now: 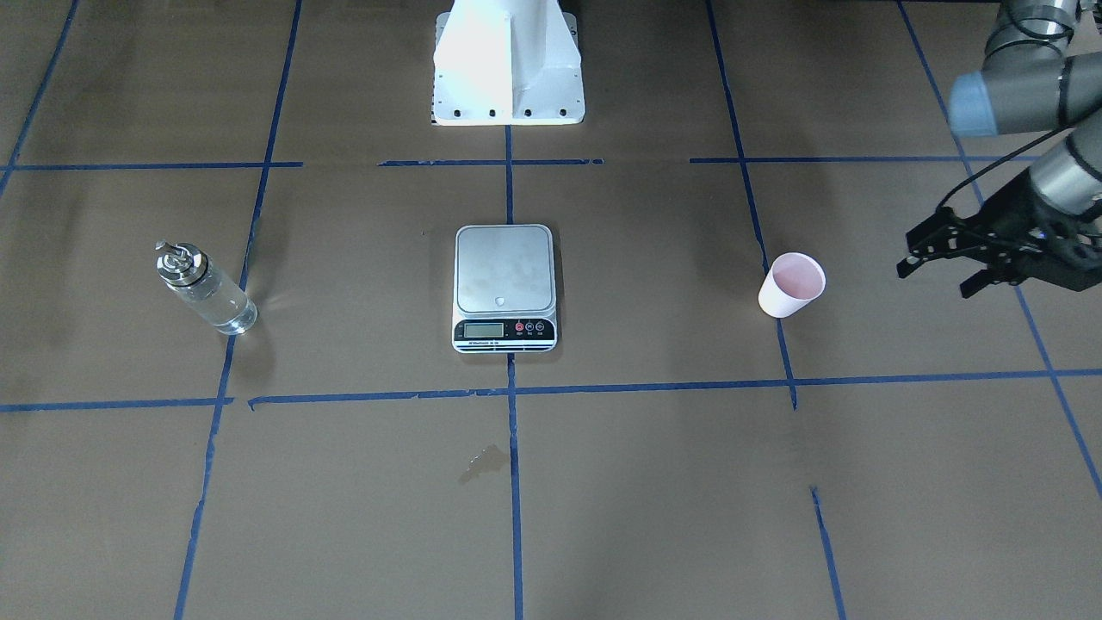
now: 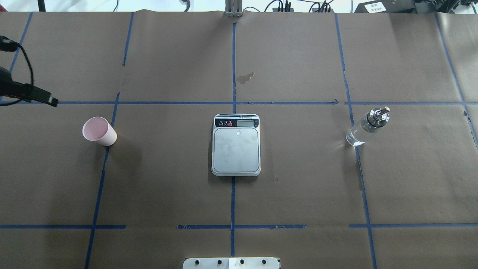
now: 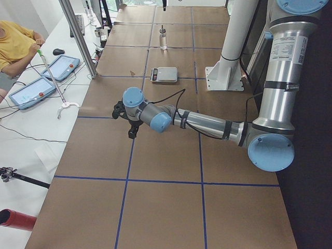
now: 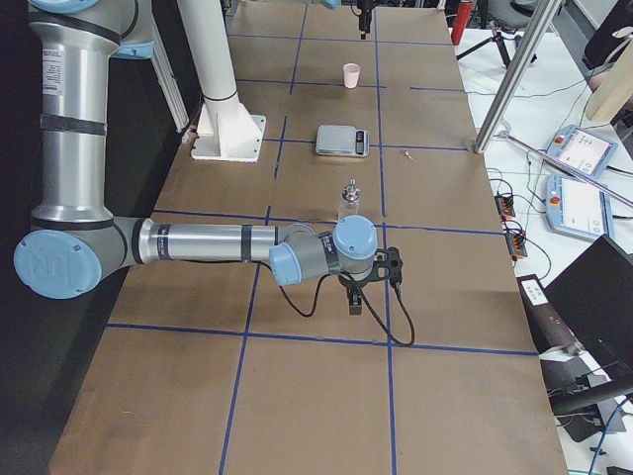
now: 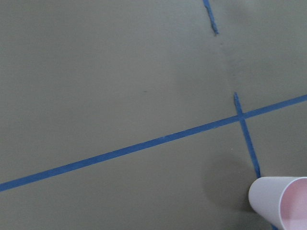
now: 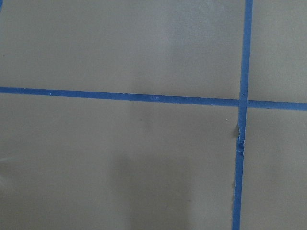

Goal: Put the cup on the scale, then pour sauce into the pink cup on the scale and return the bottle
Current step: 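Reach the left gripper down to the pink cup and grasp it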

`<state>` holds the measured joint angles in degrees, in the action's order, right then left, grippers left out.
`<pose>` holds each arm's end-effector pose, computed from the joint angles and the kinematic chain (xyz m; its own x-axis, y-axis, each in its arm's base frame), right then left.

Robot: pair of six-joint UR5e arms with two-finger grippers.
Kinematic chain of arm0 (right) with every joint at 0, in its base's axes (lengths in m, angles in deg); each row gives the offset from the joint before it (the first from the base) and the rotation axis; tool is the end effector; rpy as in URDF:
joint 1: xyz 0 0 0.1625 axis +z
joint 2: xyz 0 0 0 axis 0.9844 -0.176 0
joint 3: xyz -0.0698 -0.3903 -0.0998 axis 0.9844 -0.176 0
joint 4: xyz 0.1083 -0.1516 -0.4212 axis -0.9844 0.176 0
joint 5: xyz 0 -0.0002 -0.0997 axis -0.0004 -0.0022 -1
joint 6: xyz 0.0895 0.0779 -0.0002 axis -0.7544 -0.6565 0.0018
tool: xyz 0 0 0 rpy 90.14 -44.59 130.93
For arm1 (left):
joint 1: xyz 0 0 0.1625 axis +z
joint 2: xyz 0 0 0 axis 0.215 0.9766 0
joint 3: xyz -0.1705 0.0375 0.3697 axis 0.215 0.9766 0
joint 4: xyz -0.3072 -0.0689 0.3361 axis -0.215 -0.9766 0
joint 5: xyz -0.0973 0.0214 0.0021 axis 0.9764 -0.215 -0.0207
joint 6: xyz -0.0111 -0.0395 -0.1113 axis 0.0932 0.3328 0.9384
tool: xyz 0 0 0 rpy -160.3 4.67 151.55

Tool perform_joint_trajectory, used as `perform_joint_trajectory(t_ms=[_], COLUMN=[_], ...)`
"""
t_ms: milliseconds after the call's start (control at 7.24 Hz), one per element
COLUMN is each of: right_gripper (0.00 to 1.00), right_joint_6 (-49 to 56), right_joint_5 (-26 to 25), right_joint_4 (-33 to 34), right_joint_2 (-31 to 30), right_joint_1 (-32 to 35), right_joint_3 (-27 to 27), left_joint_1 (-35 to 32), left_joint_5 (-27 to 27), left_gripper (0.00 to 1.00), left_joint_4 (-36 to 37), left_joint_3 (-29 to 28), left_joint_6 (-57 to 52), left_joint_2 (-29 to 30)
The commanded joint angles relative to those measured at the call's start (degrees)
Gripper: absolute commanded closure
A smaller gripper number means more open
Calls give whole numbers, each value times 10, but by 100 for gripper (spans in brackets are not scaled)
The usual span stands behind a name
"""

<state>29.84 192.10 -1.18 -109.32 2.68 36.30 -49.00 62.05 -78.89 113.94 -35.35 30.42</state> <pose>-0.0269 -0.5227 0.6114 0.6055 -0.0681 0.7929 -0.0326 0.9934 0.1103 0.2381 -0.5504 0.4560 0.5495 0.2249 -0.8047 -0.0080 0.9645 0.2641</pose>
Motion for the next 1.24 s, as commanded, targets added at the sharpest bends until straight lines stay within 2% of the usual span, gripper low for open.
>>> perform_joint_trajectory(t_ms=[0, 414, 829, 967, 1105], right_gripper=[0, 0, 0, 0, 0], right_joint_6=[-8, -8, -8, -8, -8], right_joint_5=[-8, -19, -19, -19, -19], right_joint_4=[-43, -45, -45, -45, -45], right_joint_2=[1, -1, -1, -1, -1], right_joint_1=[-2, -3, -3, -3, -3], right_joint_3=[-6, -9, -8, -9, -9], left_joint_1=[79, 90, 118, 127, 132], left_joint_5=[-67, -69, -69, -69, -70], left_gripper=[1, 1, 8, 47, 99], left_joint_4=[-13, -11, -10, -8, -5], left_joint_3=[22, -5, -17, -23, -24], left_joint_6=[81, 117, 116, 117, 116], left_joint_2=[5, 6, 10, 18, 22])
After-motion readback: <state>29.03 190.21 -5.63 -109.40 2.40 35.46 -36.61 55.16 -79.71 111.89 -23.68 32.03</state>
